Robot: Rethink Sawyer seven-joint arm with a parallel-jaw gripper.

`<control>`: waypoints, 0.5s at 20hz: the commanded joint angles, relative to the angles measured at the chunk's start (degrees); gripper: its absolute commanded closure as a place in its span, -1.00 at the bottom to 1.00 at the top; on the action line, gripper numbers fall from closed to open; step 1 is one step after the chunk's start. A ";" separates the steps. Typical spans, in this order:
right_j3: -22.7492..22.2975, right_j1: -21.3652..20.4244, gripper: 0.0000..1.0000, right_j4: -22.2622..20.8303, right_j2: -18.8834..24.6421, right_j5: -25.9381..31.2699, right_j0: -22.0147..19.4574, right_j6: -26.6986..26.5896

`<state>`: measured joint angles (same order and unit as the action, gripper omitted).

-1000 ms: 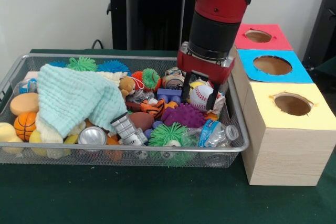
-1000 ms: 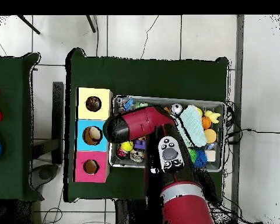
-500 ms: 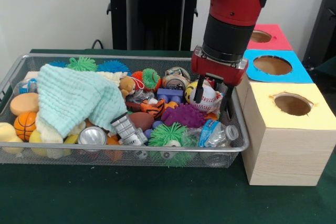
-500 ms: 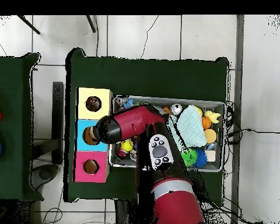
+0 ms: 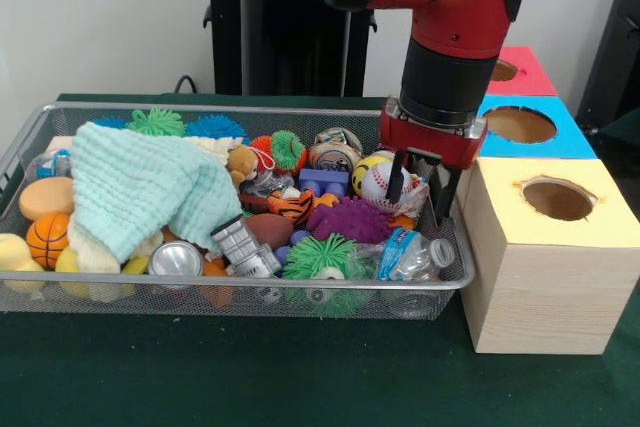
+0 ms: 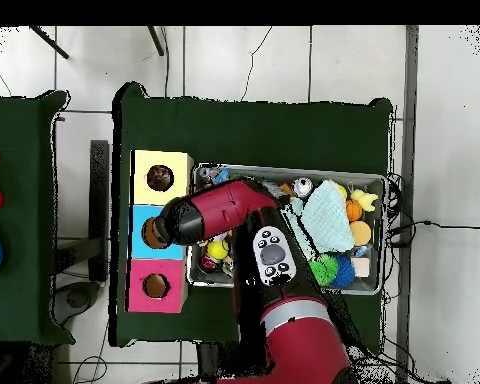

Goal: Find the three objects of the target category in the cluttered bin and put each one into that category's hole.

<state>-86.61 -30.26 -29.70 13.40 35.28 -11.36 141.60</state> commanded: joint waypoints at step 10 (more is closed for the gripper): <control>-4.13 -1.31 -1.00 -3.60 9.09 10.28 -5.81 -23.84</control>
<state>-87.36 -30.93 -29.71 16.45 36.60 -14.21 140.60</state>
